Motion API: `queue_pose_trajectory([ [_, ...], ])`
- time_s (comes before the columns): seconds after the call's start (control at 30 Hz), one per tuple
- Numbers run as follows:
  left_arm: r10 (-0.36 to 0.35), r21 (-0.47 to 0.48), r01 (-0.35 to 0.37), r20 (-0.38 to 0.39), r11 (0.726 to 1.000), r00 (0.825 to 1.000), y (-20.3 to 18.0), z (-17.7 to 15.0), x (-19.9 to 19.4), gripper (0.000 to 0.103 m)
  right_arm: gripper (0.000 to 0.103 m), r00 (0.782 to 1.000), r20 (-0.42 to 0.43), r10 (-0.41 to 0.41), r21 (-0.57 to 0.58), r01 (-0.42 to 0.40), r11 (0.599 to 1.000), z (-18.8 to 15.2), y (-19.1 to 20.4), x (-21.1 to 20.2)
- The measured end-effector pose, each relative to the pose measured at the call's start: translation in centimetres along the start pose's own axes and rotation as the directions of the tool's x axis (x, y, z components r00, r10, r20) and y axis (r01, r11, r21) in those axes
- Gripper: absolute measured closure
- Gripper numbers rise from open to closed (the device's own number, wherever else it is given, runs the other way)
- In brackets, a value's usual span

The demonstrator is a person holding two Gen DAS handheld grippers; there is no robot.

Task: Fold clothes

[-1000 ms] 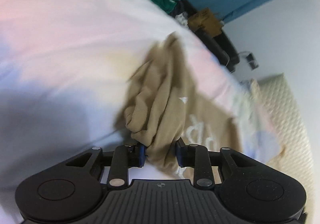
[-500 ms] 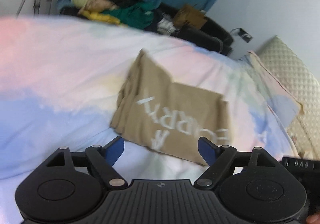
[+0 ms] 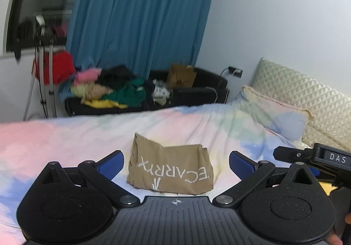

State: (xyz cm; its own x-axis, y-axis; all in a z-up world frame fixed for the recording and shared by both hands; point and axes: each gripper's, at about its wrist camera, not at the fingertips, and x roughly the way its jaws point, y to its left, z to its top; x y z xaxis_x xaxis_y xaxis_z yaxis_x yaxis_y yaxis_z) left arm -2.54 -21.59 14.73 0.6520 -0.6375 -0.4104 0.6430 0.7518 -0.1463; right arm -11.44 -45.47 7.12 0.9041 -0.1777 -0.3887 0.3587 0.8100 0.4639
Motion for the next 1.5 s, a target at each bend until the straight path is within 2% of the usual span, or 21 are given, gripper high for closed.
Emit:
queue_pose_trajectory([
  [0.17, 0.052, 0.053, -0.056, 0.071, 0.997, 0.996, -1.5, -1.6, -5.3, 0.000, 0.013, 0.998, 0.063, 0.016, -0.092, -0.010, 0.996, -1.9, 1.1, -3.3],
  [0.23, 0.069, 0.047, -0.073, 0.090, 0.996, 0.994, -1.5, -2.6, -7.0, 0.000, 0.013, 0.997, 0.080, 0.019, -0.124, -0.009, 0.992, -3.1, 1.3, -3.7],
  [0.53, 0.121, 0.044, -0.128, 0.135, 0.991, 0.983, -0.5, -7.6, -9.8, 0.000, 0.013, 0.992, 0.124, 0.019, -0.221, 0.009, 0.975, -9.1, 1.6, -3.4],
  [0.9, 0.133, 0.055, -0.141, 0.127, 0.988, 0.983, 0.4, -11.2, -8.9, 0.000, 0.013, 0.985, 0.168, -0.035, -0.279, 0.082, 0.957, -13.5, 2.7, -0.8],
  [1.07, 0.115, 0.029, -0.118, 0.098, 0.993, 0.989, 1.2, -12.5, -7.7, 0.000, 0.013, 0.987, 0.146, -0.061, -0.283, 0.100, 0.954, -13.9, 2.7, 0.3],
  [1.5, 0.166, 0.035, -0.168, 0.049, 0.985, 0.985, 1.5, -13.2, -6.3, 0.000, 0.013, 0.989, 0.136, -0.063, -0.335, 0.106, 0.936, -14.6, 3.1, 0.6],
])
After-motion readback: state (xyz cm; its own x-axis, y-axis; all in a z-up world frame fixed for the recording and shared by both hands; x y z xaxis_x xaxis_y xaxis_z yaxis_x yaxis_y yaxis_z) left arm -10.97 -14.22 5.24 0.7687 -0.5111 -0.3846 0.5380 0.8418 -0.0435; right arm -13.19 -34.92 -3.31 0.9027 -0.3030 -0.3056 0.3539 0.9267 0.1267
